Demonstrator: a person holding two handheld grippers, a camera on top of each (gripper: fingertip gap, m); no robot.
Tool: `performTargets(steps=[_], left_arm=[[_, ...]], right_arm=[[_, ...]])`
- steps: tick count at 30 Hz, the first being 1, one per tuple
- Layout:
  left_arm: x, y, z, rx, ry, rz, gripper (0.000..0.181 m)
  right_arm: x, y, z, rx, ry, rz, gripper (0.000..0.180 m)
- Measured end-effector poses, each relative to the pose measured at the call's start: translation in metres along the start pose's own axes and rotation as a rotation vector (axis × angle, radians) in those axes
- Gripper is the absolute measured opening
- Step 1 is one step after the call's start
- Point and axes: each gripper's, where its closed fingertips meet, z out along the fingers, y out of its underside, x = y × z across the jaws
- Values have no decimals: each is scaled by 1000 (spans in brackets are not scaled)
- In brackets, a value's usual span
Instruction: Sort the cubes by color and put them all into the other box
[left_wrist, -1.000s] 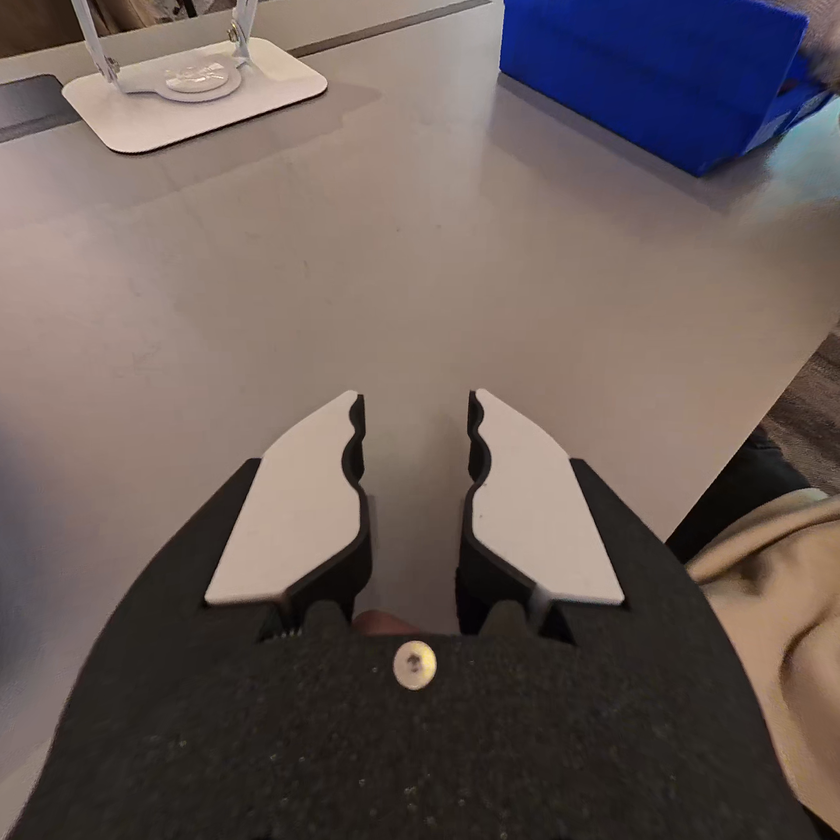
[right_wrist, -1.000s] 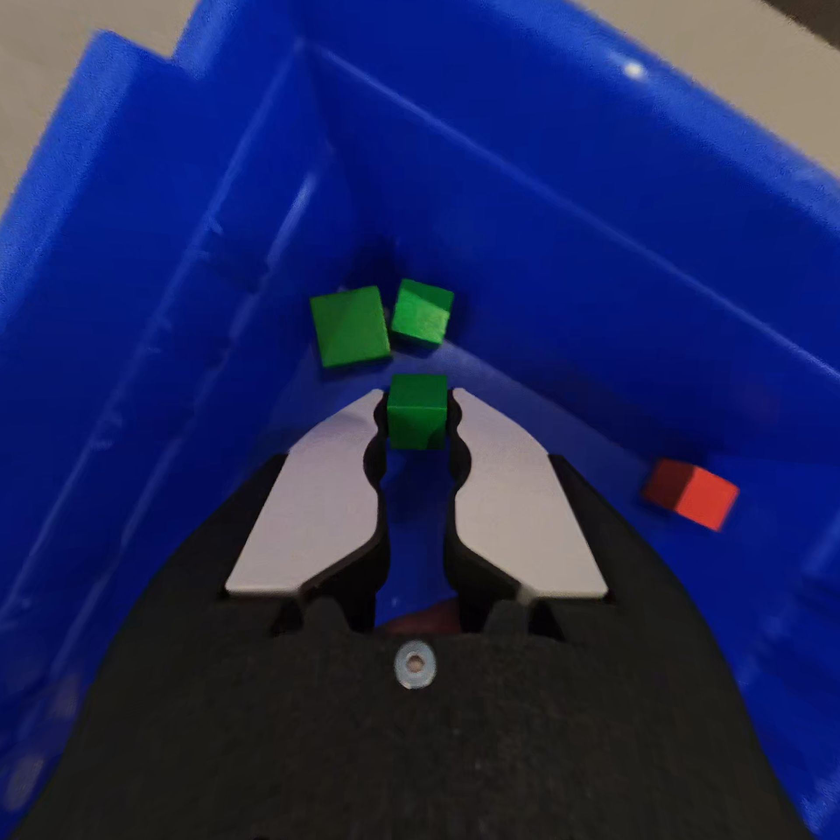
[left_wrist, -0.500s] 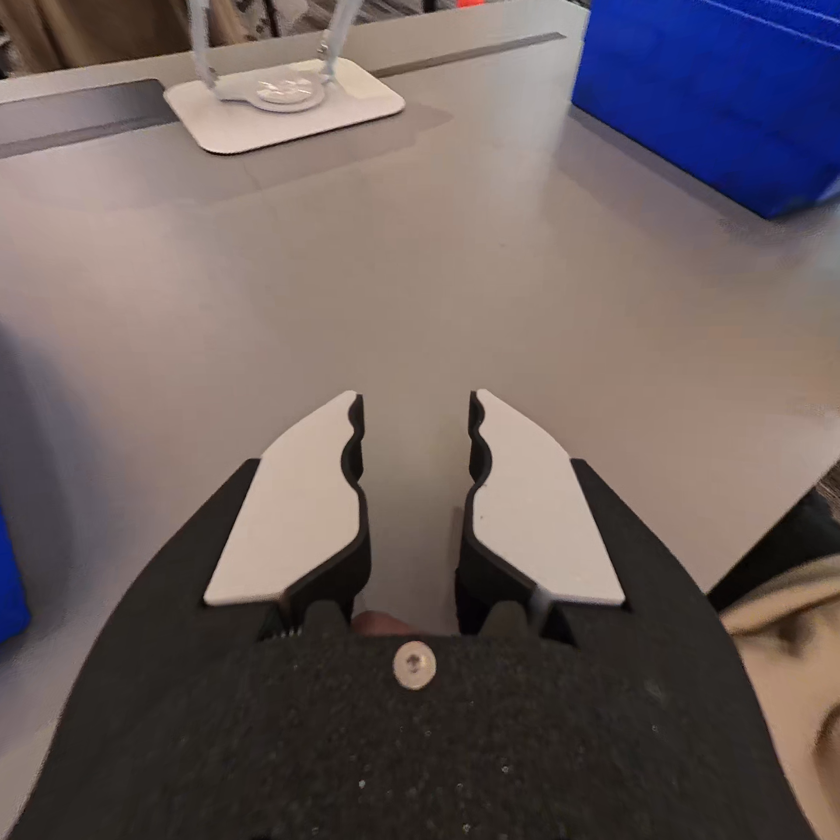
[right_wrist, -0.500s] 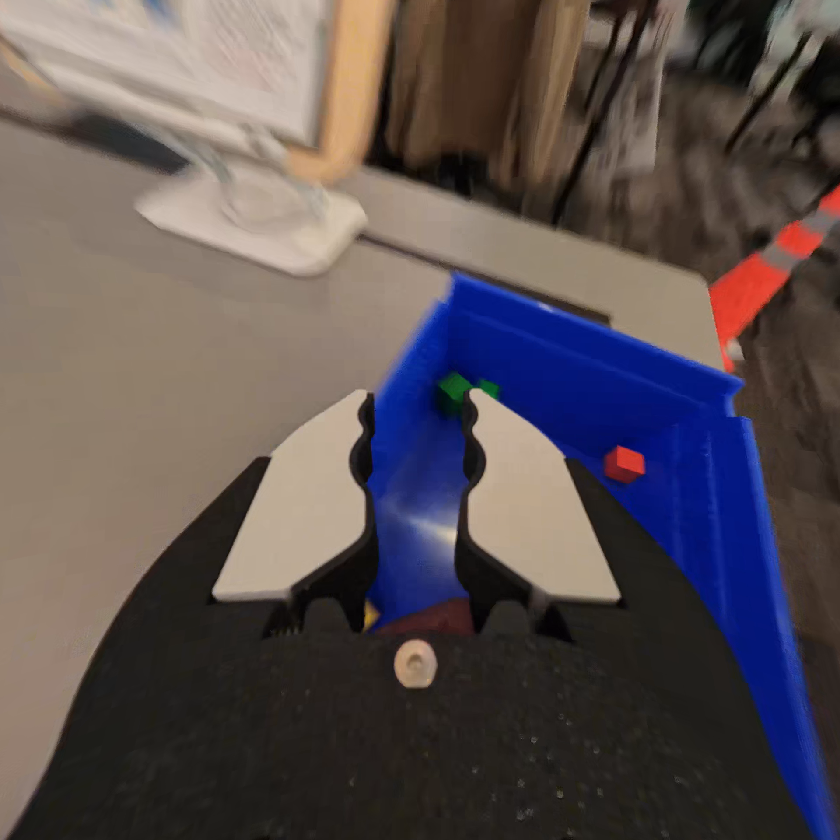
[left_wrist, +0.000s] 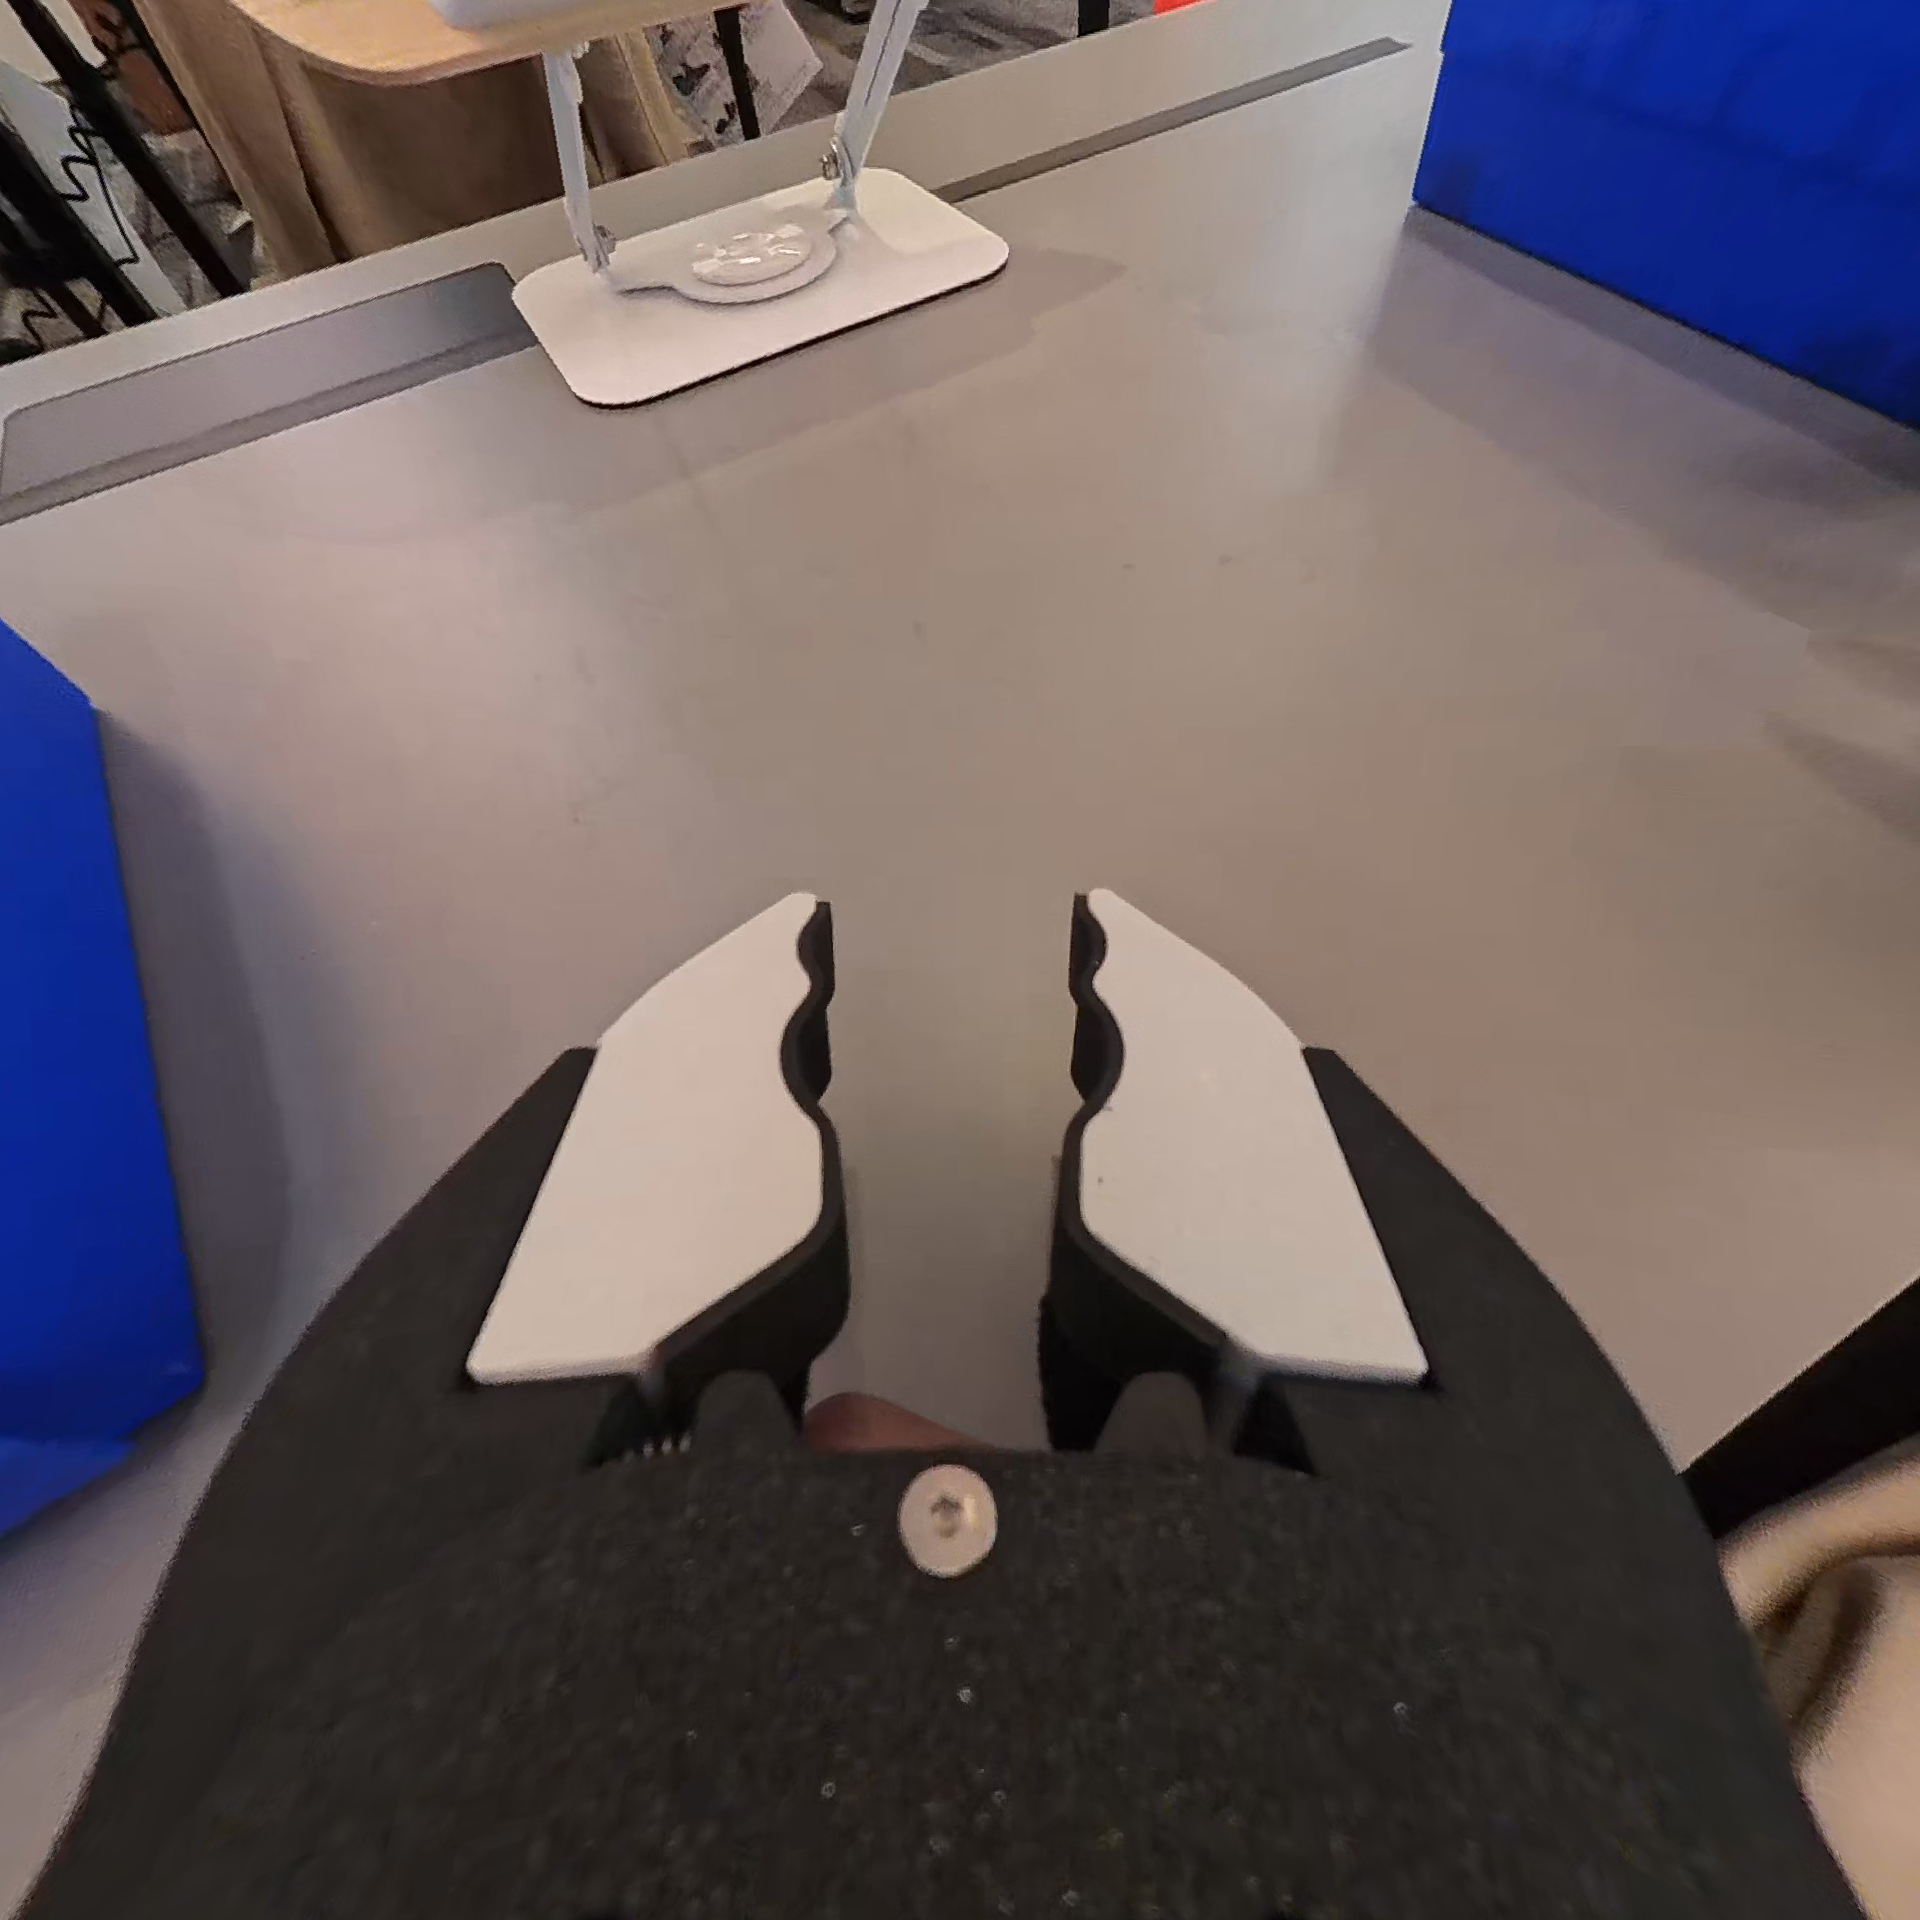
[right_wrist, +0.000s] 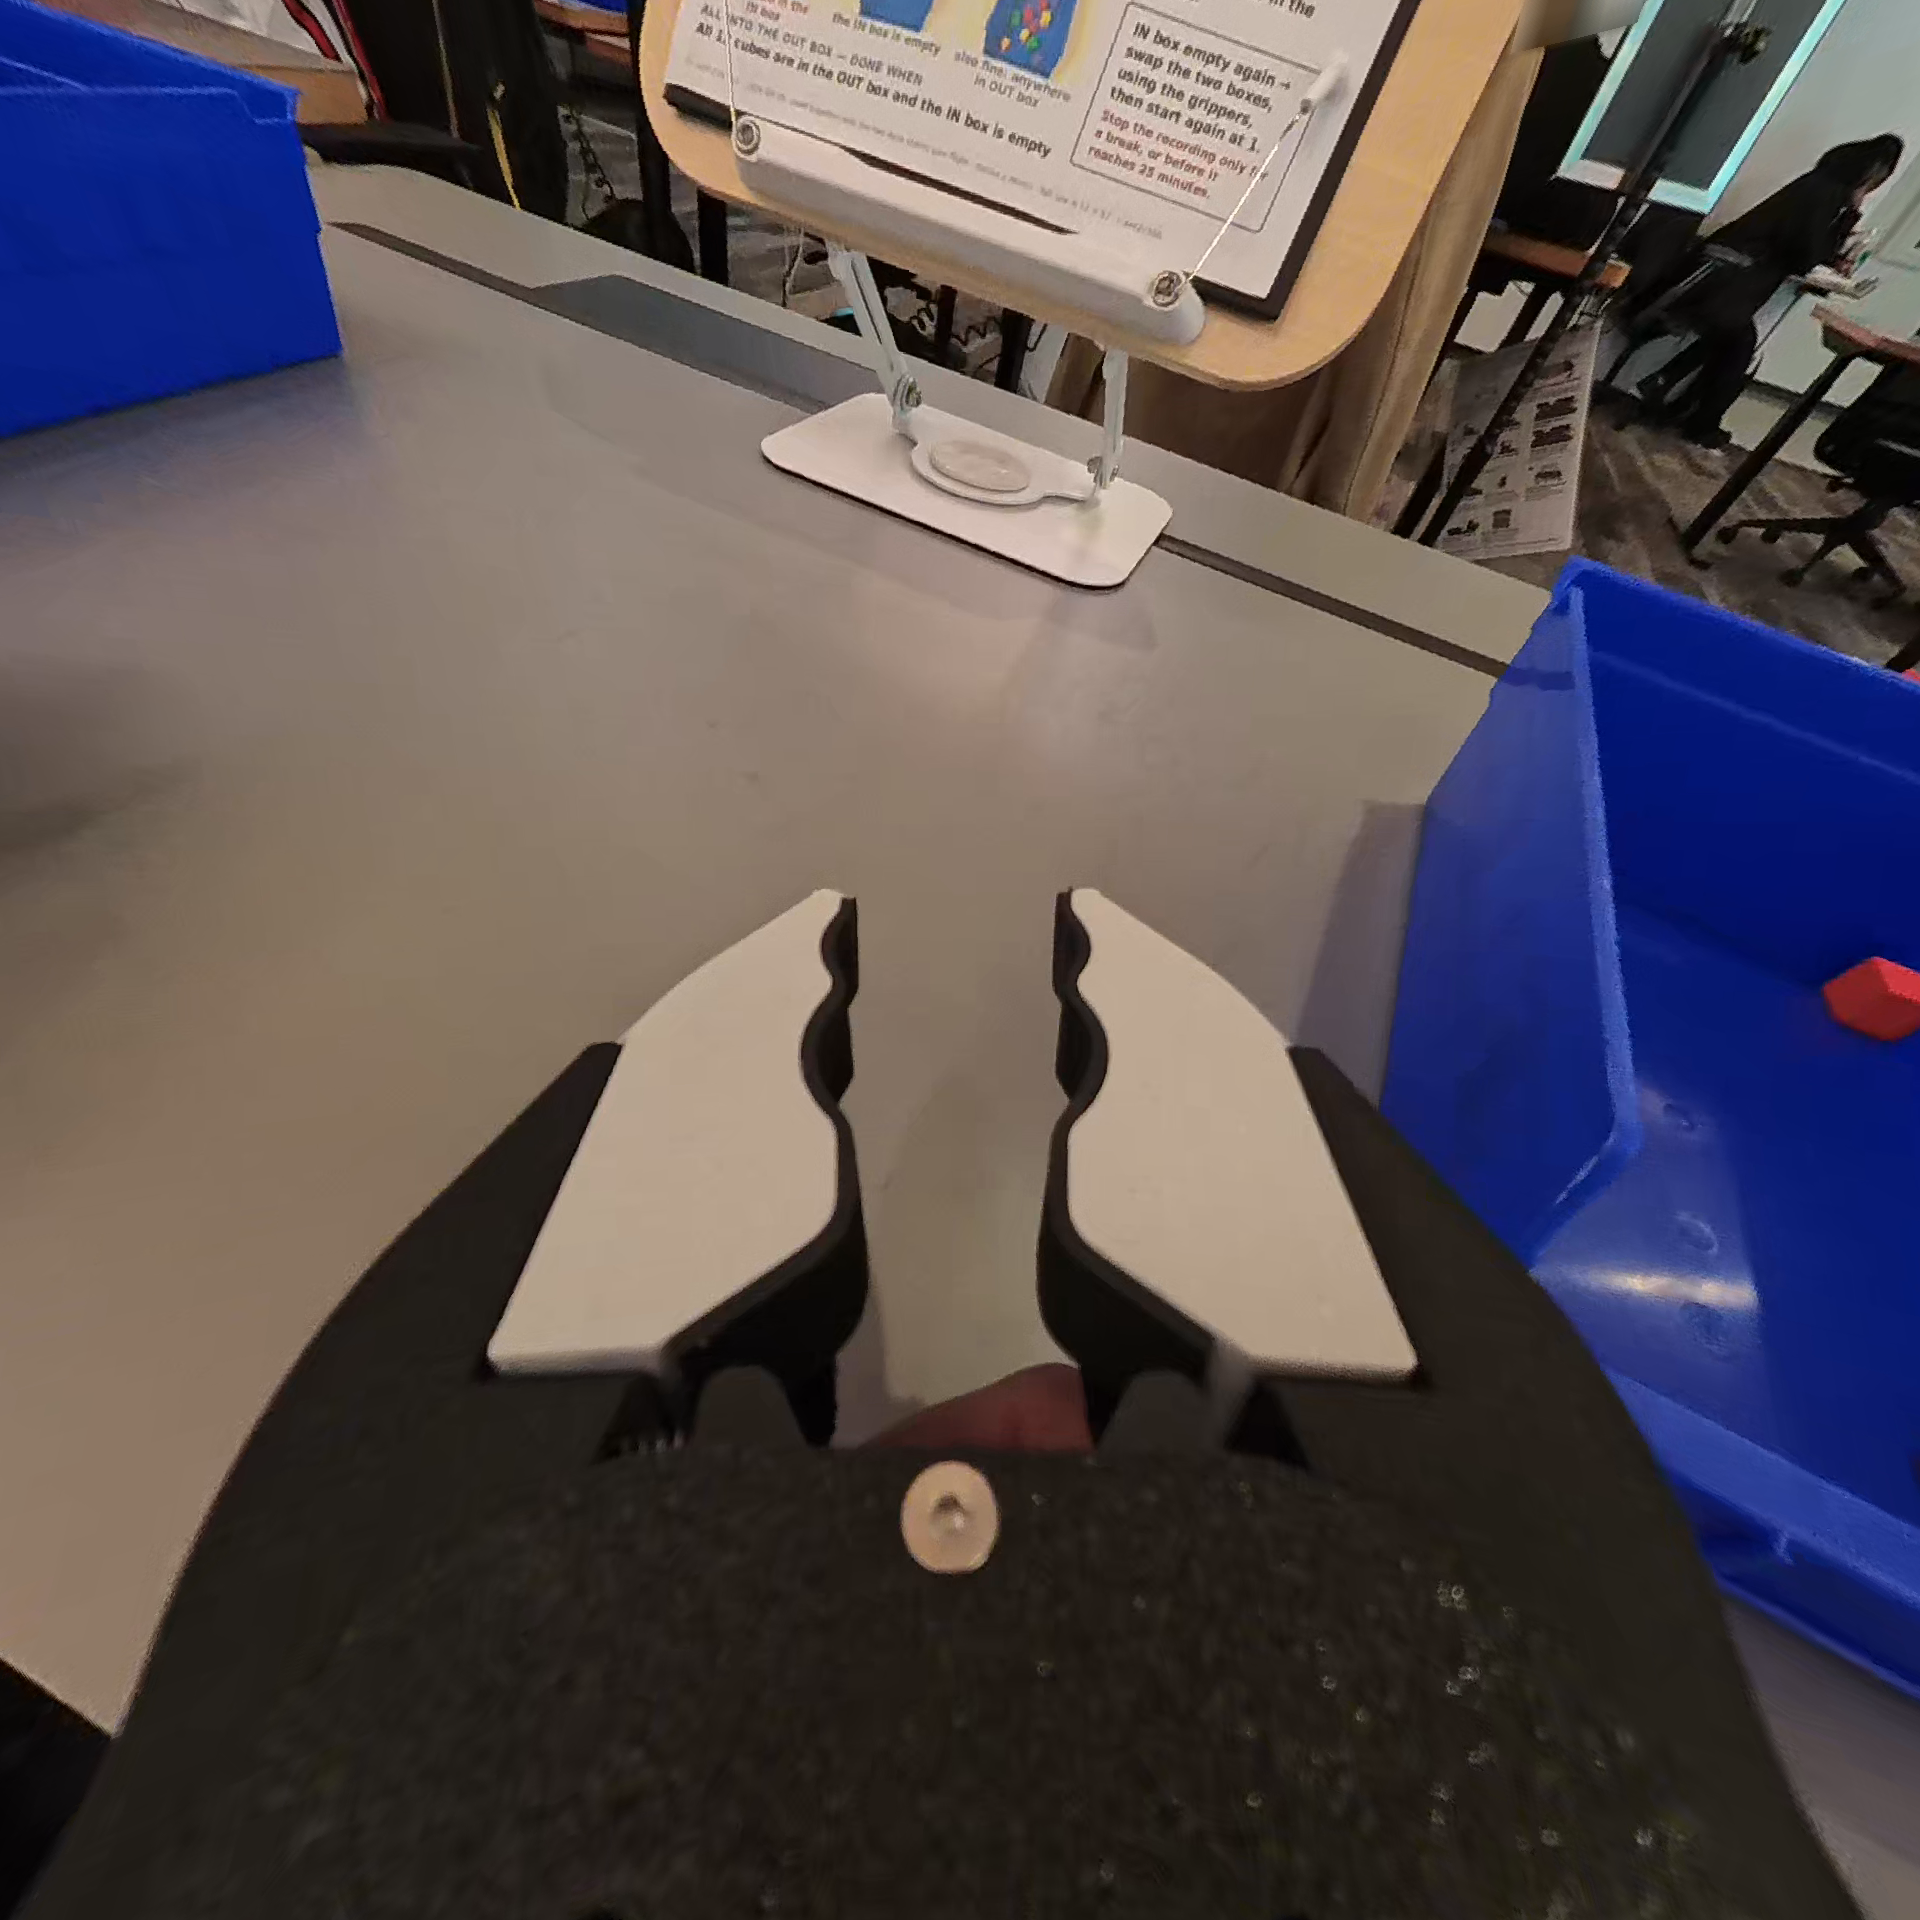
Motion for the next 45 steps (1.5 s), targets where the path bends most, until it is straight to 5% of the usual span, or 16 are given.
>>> performTargets(steps=[8,12,18,24,29,32,34,37,45], left_arm=[[-2,6,-4,-41,6,-44,47],[2,-11,-40,1,162,-205,48],[-137,-30,-86,-69,-133,-253,47],[-290,-35,1,-286,-351,-413,48],[-338,7,82,-534,-407,-468,52],[-343,34,106,-622,-402,-508,52],[-347,40,108,-618,-434,-480,22],[-344,39,101,-597,-408,-493,22],[-270,-59,3,-79,-241,-282,22]], right_arm=[[-14,4,-2,40,-53,-77,34],[-21,4,-3,54,-56,-155,34],[-36,2,-4,65,-130,-136,32],[-49,3,5,41,-174,-149,32],[-43,2,2,41,-135,-185,32],[-36,4,-1,32,-119,-175,32],[-33,4,-3,29,-119,-155,32],[-32,6,-4,24,-132,-131,31],[-36,-2,-8,52,-132,-156,27]])
